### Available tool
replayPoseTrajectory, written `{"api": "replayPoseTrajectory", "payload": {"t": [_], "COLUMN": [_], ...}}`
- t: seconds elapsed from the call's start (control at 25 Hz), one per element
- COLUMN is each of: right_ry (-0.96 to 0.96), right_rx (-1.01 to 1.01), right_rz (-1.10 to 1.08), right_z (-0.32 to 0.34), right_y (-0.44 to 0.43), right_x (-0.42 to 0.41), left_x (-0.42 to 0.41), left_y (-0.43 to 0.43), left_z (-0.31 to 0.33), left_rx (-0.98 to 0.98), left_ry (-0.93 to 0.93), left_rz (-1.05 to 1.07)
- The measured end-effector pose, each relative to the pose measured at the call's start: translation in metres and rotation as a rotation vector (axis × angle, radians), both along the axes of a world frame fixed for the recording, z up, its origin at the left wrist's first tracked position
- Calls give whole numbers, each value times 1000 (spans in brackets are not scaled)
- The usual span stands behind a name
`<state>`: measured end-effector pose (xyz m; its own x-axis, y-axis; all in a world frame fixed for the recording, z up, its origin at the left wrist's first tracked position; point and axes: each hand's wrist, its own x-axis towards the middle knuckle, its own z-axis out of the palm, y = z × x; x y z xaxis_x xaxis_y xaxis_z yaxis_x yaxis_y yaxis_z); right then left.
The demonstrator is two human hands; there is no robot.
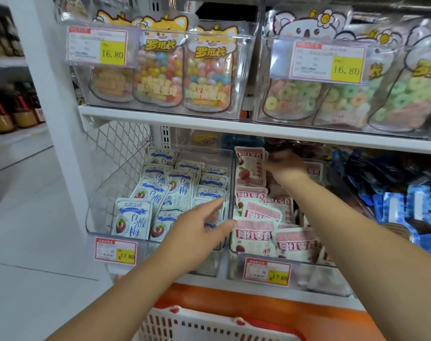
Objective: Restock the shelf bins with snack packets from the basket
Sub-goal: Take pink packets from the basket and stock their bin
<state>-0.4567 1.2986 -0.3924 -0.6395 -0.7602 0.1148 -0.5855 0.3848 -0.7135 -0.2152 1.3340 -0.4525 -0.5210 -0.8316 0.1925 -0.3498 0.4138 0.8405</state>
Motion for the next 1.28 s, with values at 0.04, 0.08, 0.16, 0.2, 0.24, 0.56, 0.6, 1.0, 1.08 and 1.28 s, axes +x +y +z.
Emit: {"api": "replayPoseTrajectory", "payload": {"t": [0.04,0.08,0.16,0.2,0.24,0.56,0.6,1.0,1.08,1.28], "right_ry": [52,72,49,70,120,497,418,-245,-271,-609], "right_rx": [-119,-258,-522,-616,-665,-133,101,967,919,751], "right_rz": [2,23,116,180,258,928,946,488,509,372], "right_z": [5,7,1,-6,-14,-155,-176,-323,-322,-313], "right_y": [11,27,62,79,94,194,195,199,190,178], "right_x": [10,24,57,73,88,172,174,146,151,173], "left_x": [5,13,31,42,52,151,158,141,130,113], "left_y": [5,13,26,32,37,80,88,98,94,102], "left_z": [-2,-3,-8,-13,-19,-169,-194,-311,-307,-296], "left_rx": [-73,-186,-441,-517,-559,47,172,450,381,388], "left_ry": [22,31,21,7,-21,-665,-690,-919,-975,-485], "left_rz": [47,109,200,214,215,116,140,442,460,473]}}
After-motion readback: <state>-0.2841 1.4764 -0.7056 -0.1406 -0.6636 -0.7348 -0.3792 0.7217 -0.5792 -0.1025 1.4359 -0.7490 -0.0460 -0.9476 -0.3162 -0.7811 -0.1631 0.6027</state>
